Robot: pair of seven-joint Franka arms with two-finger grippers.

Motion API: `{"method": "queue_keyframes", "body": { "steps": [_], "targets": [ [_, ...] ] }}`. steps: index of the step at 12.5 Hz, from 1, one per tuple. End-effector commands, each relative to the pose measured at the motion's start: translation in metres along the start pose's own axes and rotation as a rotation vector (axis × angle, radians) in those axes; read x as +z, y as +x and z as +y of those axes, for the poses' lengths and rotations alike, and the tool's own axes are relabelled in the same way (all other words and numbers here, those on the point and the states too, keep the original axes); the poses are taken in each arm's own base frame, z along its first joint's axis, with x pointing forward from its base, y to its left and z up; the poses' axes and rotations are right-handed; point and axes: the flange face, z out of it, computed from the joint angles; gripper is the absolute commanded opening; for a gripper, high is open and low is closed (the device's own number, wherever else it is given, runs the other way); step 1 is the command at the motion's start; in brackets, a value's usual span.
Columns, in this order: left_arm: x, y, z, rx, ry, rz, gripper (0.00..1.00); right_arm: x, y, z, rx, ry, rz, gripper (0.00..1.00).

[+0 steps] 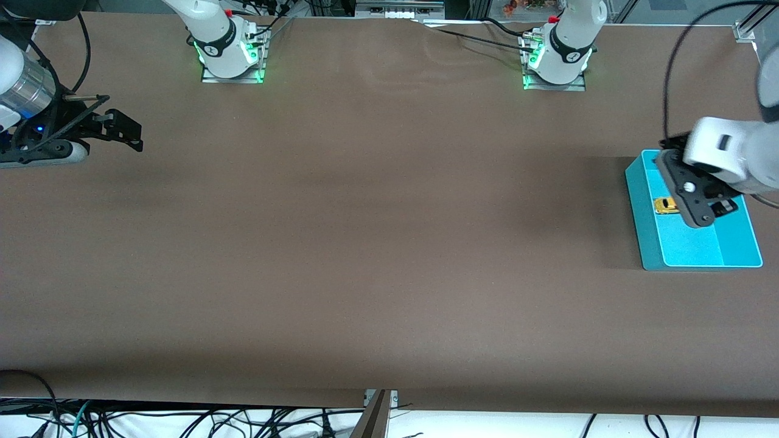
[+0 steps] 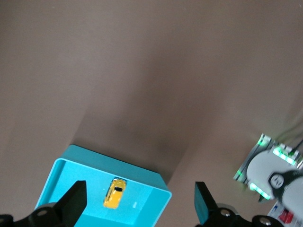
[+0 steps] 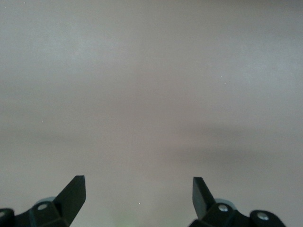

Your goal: Wind and store yellow beetle car

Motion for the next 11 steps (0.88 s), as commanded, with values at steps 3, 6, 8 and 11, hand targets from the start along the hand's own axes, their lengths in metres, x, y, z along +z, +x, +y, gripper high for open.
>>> {"method": "queue_keyframes", "body": {
  "steps": [3,6,8,11],
  "targets": [
    [-0.017,-0.026,0.035,-0.492,0.108,0.144,1.0,-0.008,-0.001,-0.001,0.011,0.013,-0.002,1.0],
    [-0.004,-0.045,0.044,-0.833,0.031,0.223,1.0,-0.007,-0.001,-0.001,0.013,0.013,-0.003,1.0],
    [-0.002,-0.049,0.04,-0.903,0.02,0.228,1.0,-0.007,-0.001,-0.001,0.013,0.013,-0.003,1.0],
    [0.001,-0.051,0.037,-0.943,0.009,0.231,1.0,-0.007,-0.001,-0.001,0.008,0.013,-0.003,1.0]
  ]
}}
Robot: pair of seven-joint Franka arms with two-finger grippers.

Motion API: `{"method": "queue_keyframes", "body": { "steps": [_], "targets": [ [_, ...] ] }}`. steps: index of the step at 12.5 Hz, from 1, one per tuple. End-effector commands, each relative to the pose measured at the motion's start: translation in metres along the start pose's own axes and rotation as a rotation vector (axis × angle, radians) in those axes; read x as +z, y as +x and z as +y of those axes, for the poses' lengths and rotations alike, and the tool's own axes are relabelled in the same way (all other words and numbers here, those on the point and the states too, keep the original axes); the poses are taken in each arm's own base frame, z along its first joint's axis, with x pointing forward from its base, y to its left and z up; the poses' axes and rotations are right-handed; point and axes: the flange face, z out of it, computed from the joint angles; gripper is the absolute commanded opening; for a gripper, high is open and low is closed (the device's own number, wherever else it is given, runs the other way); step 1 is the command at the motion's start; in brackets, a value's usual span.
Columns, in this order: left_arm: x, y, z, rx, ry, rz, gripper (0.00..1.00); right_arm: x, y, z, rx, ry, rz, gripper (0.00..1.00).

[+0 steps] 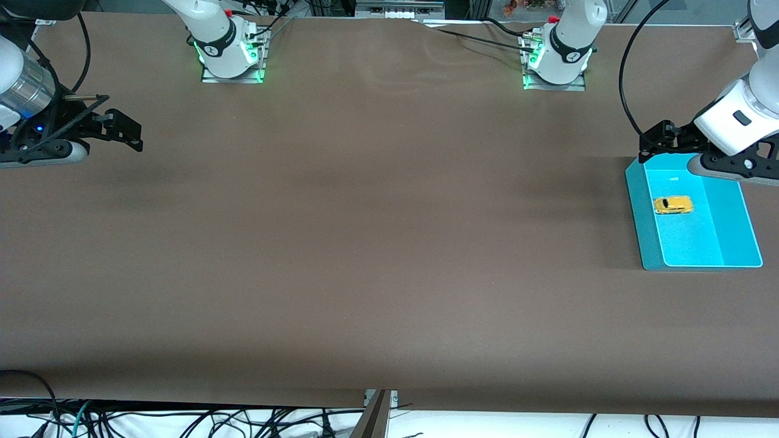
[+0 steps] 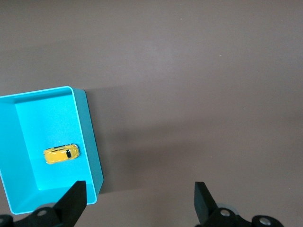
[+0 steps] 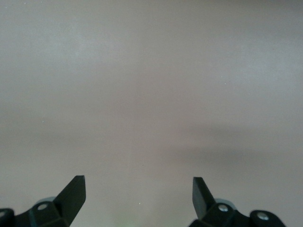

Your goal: Wind and store yellow beetle car

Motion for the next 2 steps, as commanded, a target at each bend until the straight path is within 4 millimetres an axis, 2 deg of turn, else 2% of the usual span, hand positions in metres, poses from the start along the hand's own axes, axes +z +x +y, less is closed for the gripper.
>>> {"method": "queue_keyframes", "body": {
  "steps": [1,2],
  "targets": [
    [0.0002,-0.0061,0.0037,-0.047,-0.024,0.014,1.0,-0.0068,-0.0011,-0.0012,0.008,0.013,-0.004,1.0],
    [0.0002,-0.0061,0.0042,-0.052,-0.038,0.015,1.0,-0.0068,-0.0011,-0.0012,0.006,0.013,-0.004,1.0]
  ]
}}
